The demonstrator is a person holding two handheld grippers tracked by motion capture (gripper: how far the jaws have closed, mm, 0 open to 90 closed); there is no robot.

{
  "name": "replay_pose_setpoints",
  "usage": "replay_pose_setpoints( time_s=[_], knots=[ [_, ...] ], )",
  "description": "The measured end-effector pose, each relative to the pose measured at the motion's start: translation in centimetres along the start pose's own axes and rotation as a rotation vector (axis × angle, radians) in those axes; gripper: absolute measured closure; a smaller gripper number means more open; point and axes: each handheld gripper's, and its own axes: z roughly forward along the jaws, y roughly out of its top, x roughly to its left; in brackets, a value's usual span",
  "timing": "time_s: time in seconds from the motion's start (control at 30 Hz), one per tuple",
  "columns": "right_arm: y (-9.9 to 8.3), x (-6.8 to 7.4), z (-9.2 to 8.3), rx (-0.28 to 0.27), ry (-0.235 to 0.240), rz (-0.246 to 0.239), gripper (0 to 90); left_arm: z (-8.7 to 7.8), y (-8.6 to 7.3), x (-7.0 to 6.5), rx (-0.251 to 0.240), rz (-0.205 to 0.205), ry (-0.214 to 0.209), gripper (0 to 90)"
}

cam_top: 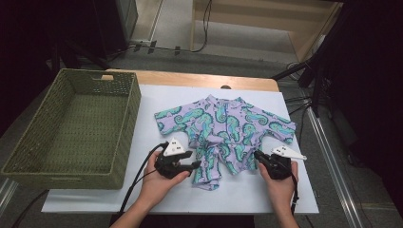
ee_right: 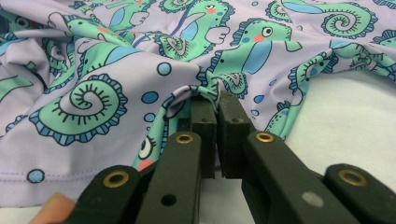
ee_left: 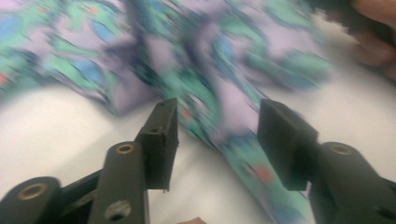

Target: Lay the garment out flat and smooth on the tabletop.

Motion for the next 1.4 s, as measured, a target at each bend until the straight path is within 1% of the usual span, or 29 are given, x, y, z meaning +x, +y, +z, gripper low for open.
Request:
replay_pose_setpoints(
  time_s=[0.03,0.07,0.1,0.13,0.17,0.2,0.23,0.27,0.33,0.37,0.43,0.47,0.5,0.57,0.6,0.67,0.8,0.9,1.03,1.1,1.13,1.17,1.2,1.23,1.27,1.3,1.33,1.37,1.4],
  knots=[
    [0.0,0.0,0.0,0.000,0.001,-0.004,85.0,0.1,-0.4,-0.5,0.012,0.001,-0.026,41.5],
    [0.0,0.0,0.0,0.000,0.003,-0.003,85.0,0.8,-1.1,-1.6,0.066,0.037,-0.033,40.2],
    [-0.1,0.0,0.0,-0.001,0.004,-0.001,85.0,0.8,-1.1,-1.6,0.066,0.037,-0.033,39.4],
    [-0.1,0.0,0.0,0.000,0.004,0.004,85.0,1.2,-1.4,-2.1,0.092,0.062,-0.024,40.6],
    [-0.1,0.0,-0.1,-0.001,0.006,0.004,85.0,2.0,-1.6,-2.8,0.128,0.090,0.003,46.6],
    [-0.1,0.0,-0.1,-0.001,0.006,0.004,85.0,2.0,-1.6,-2.8,0.128,0.090,0.003,55.9],
    [-0.2,0.1,-0.2,-0.003,0.010,0.002,85.0,2.2,-1.7,-3.1,0.138,0.106,0.012,55.9],
    [-0.2,0.2,-0.4,-0.006,0.015,-0.002,85.0,2.3,-1.5,-3.2,0.129,0.118,-0.008,75.4],
    [-0.3,0.2,-0.6,-0.011,0.019,-0.006,85.0,2.1,-1.2,-3.2,0.116,0.121,-0.010,84.0],
    [-0.3,0.3,-0.9,-0.024,0.031,-0.015,85.0,1.4,-0.2,-3.0,0.080,0.138,-0.010,85.5],
    [-0.1,0.2,-1.3,-0.039,0.033,-0.021,84.9,0.9,0.5,-2.9,0.058,0.145,-0.001,86.0],
    [0.0,0.2,-1.5,-0.042,0.034,-0.017,84.6,0.0,1.9,-2.6,0.018,0.149,0.008,86.0],
    [0.1,0.2,-1.8,-0.051,0.037,-0.011,82.9,0.0,1.9,-2.6,0.018,0.149,0.008,86.0],
    [0.4,0.5,-2.6,-0.079,0.052,-0.004,74.4,-0.8,3.5,-2.4,-0.019,0.157,0.016,86.0],
    [0.6,0.6,-3.1,-0.105,0.070,-0.009,70.4,-1.1,3.9,-2.4,-0.025,0.158,0.018,86.1],
    [1.0,1.3,-4.2,-0.157,0.150,-0.027,64.0,-1.4,4.4,-2.4,-0.039,0.160,0.019,86.0],
    [1.7,3.7,-5.4,-0.181,0.262,-0.123,54.0,-1.8,4.6,-2.5,-0.054,0.157,0.010,86.1],
    [1.6,6.0,-5.2,-0.141,0.326,-0.182,49.0,-2.3,4.2,-3.3,-0.062,0.165,-0.018,86.1],
    [0.8,8.5,-4.5,-0.089,0.402,-0.228,46.4,-2.6,3.3,-3.9,-0.066,0.144,-0.054,86.0],
    [0.2,9.7,-4.2,-0.064,0.414,-0.269,45.0,-2.5,1.6,-4.4,-0.055,0.133,-0.084,86.1],
    [-0.1,10.3,-4.0,-0.045,0.420,-0.291,44.6,-2.5,1.0,-4.5,-0.044,0.131,-0.086,86.0],
    [-0.1,10.3,-4.0,-0.045,0.420,-0.291,44.6,-2.5,1.0,-4.5,-0.044,0.131,-0.086,86.0],
    [-0.7,11.3,-3.5,-0.018,0.434,-0.333,43.1,-2.5,0.5,-4.5,-0.037,0.127,-0.087,86.0],
    [-1.0,11.8,-3.3,-0.009,0.440,-0.343,42.5,-2.4,-0.3,-4.4,-0.029,0.108,-0.097,86.0],
    [-1.0,11.8,-3.3,-0.009,0.440,-0.343,42.5,-2.4,-0.3,-4.4,-0.029,0.108,-0.097,86.0],
    [-1.5,12.8,-2.6,0.026,0.434,-0.377,41.1,-2.5,-0.6,-4.3,-0.025,0.105,-0.095,86.0],
    [-1.5,12.8,-2.6,0.026,0.434,-0.377,41.1,-2.6,-0.7,-4.2,-0.027,0.098,-0.096,86.0],
    [-2.0,13.8,-1.9,0.065,0.380,-0.411,44.7,-3.0,-0.8,-4.4,-0.032,0.098,-0.103,86.1],
    [-2.1,14.1,-1.7,0.070,0.342,-0.414,48.5,-3.1,-0.9,-4.5,-0.026,0.112,-0.104,86.1]
  ],
)
